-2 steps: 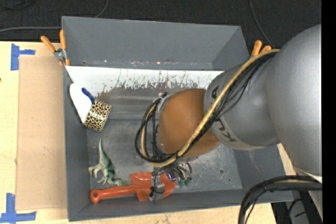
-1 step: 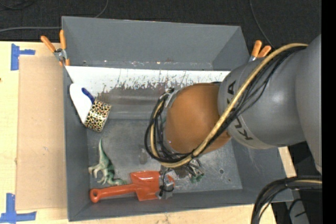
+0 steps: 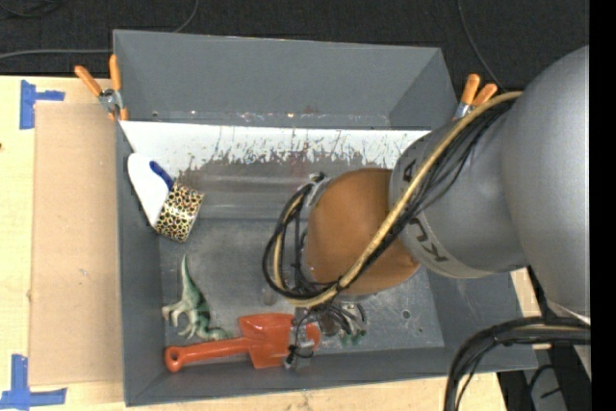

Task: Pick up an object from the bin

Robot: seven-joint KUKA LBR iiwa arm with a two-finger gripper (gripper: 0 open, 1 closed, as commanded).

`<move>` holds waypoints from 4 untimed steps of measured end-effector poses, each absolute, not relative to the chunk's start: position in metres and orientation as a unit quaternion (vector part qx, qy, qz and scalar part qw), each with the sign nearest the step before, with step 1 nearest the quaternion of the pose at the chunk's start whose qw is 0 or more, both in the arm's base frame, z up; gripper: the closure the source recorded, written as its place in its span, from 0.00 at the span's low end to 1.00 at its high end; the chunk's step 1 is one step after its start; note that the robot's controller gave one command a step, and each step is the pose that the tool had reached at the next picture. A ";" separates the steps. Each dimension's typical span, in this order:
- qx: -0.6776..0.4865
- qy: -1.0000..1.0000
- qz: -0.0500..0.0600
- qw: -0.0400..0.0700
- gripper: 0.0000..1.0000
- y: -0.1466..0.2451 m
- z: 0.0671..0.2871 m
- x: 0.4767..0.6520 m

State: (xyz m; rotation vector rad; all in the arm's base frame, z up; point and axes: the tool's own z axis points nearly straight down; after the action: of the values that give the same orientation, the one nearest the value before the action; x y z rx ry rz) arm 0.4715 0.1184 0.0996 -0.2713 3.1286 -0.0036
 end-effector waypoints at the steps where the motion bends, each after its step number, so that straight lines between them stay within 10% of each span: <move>1: -0.123 0.992 0.001 0.009 0.00 0.112 0.071 0.485; 2: -0.183 0.983 0.000 0.004 1.00 0.126 0.070 0.477; 4: -0.181 0.983 -0.001 0.003 1.00 0.126 0.079 0.477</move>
Offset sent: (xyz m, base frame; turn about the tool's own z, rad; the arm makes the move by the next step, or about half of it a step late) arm 0.0043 0.0073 -0.0296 -0.2005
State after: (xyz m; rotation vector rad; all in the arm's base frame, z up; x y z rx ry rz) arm 0.4768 0.1255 0.0793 -0.5675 3.0831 -0.0017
